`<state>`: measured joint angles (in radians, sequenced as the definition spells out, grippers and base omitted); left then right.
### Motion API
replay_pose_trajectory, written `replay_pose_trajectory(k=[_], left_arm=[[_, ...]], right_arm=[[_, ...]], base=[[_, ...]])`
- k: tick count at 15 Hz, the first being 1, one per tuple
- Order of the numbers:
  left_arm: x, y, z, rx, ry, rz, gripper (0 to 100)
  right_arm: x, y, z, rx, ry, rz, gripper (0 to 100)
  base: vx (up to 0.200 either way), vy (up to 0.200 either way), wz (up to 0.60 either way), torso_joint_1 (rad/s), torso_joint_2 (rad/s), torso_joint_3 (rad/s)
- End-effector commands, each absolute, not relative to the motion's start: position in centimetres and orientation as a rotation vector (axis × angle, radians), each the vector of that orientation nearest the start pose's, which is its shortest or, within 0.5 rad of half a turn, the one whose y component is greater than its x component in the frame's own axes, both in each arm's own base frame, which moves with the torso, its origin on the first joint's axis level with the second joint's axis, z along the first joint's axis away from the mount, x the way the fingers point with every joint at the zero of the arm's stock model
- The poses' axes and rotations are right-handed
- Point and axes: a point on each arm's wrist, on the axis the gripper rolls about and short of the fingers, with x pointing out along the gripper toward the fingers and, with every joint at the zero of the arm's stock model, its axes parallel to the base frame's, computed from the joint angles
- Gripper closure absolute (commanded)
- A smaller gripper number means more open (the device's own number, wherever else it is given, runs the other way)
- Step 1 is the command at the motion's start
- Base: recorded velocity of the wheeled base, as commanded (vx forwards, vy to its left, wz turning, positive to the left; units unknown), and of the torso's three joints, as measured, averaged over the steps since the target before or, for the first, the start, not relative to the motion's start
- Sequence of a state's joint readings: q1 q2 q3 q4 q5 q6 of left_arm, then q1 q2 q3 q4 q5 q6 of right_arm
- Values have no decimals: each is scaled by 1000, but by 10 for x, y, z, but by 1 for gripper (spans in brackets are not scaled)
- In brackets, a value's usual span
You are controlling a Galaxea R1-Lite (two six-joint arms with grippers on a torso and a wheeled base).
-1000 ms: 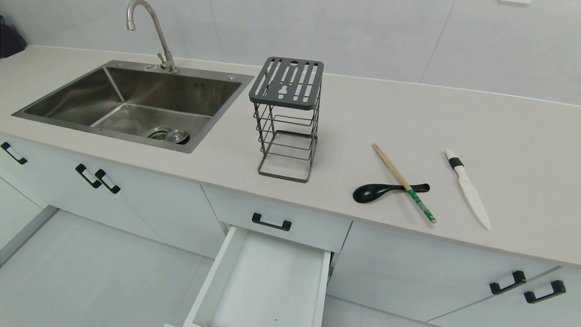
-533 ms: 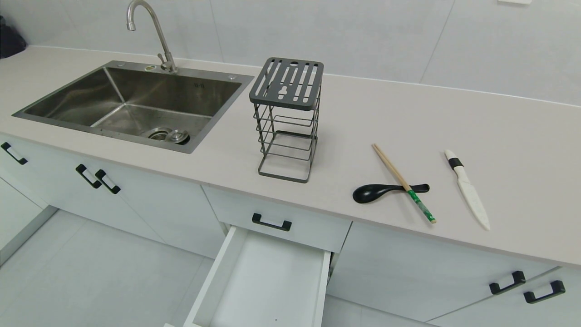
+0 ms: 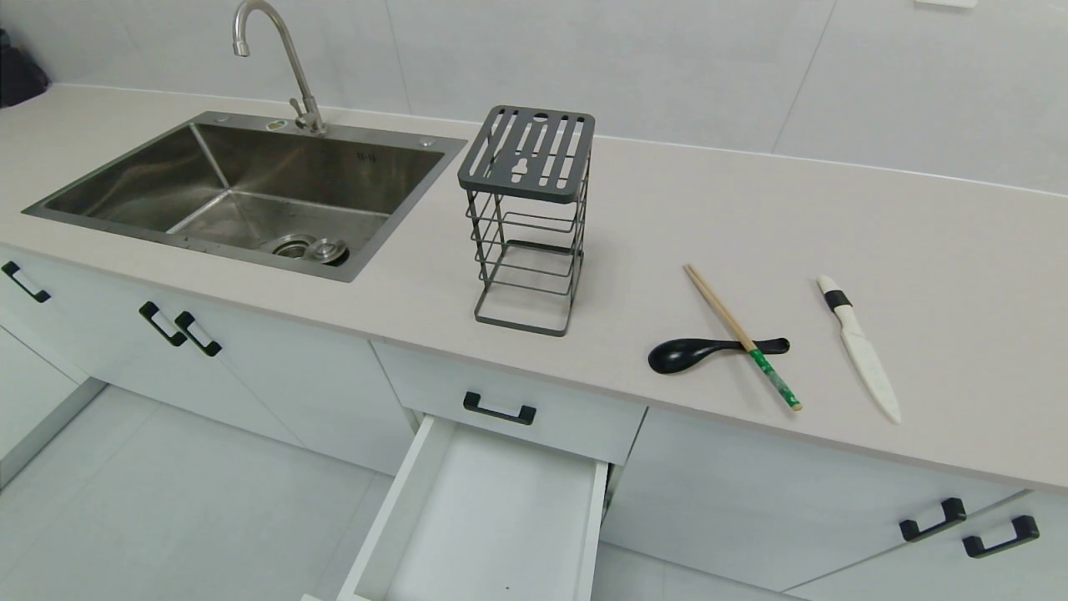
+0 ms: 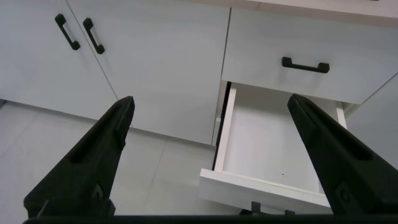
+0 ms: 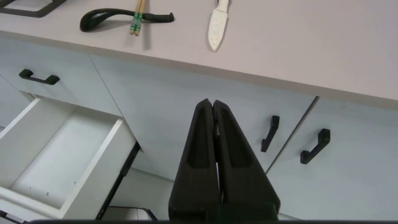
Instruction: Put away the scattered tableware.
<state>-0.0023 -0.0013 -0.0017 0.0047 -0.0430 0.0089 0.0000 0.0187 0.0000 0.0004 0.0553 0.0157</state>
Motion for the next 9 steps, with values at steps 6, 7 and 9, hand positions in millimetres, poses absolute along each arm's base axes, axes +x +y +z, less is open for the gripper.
replay_pose_trajectory(k=[6, 7, 9], left_arm=[[-23, -1, 75, 9, 3, -44, 0], [-23, -1, 75, 9, 3, -46, 0], [-23, -1, 75, 9, 3, -46, 0]], right_arm=[[-33, 2, 195, 9, -387, 67, 100], [-41, 3, 210, 0, -440, 95, 100], [-38, 4, 196, -4, -348, 149, 100]], base=[[0, 0, 0, 0, 0, 0], [0, 0, 0, 0, 0, 0], [0, 0, 0, 0, 0, 0]])
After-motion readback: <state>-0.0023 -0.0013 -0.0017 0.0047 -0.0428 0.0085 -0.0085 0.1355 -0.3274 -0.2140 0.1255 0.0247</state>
